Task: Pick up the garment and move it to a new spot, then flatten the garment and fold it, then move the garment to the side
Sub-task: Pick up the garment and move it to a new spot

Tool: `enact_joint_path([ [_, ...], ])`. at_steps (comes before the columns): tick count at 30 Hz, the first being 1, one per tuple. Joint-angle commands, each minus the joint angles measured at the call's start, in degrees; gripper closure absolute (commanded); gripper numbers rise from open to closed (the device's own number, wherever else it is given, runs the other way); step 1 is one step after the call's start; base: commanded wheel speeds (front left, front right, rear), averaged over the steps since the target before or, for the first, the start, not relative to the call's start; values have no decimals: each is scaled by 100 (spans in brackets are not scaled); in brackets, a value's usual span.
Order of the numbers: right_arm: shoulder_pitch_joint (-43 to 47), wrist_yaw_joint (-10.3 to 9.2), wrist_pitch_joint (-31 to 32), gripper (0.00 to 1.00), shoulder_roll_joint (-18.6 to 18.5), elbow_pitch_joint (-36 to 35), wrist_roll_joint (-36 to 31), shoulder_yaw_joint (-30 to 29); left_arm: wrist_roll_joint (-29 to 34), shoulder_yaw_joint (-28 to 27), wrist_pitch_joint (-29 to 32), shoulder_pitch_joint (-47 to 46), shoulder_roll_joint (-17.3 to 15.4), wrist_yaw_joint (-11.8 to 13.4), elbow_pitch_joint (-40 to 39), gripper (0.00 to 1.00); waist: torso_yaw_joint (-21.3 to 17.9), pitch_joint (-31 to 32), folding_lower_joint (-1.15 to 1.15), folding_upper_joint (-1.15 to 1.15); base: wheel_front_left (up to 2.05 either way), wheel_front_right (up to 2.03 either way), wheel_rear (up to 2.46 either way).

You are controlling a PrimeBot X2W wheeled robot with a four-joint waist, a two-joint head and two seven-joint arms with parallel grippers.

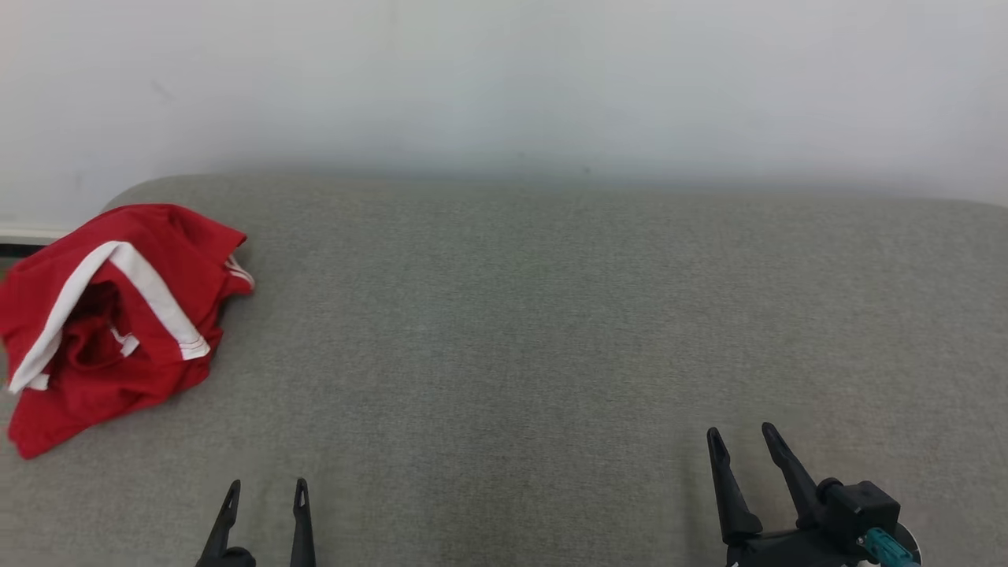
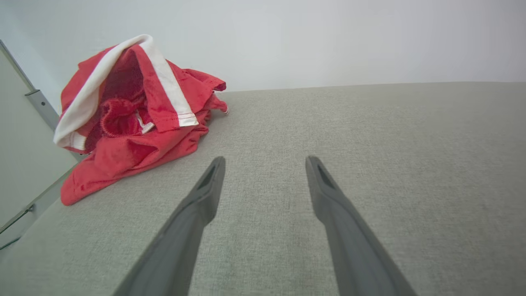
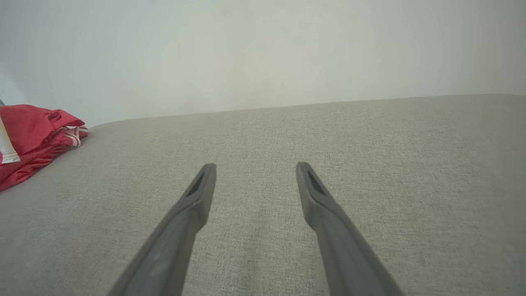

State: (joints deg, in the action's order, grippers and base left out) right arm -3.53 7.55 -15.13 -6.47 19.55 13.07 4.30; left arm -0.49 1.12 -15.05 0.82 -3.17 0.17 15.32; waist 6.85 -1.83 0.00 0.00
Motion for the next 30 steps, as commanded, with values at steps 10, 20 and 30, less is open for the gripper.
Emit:
enact_joint_path([
  [10, 62, -12, -3, 0, -48, 15, -1, 111, -66, -141, -20, 130, -18, 44, -4, 0, 1383, -9, 0, 0, 0, 0, 0],
  [20, -23, -12, -3, 0, 22, 34, -1, 324, -101, -348, -20, 301, -14, 83, 10, 0, 2272, 25, 0, 0, 0, 0, 0],
  [30, -211, -12, -3, 0, -77, 137, 75, 599, -387, -673, -20, 309, 19, 196, 252, 0, 2377, -109, 0, 0, 0, 0, 0],
])
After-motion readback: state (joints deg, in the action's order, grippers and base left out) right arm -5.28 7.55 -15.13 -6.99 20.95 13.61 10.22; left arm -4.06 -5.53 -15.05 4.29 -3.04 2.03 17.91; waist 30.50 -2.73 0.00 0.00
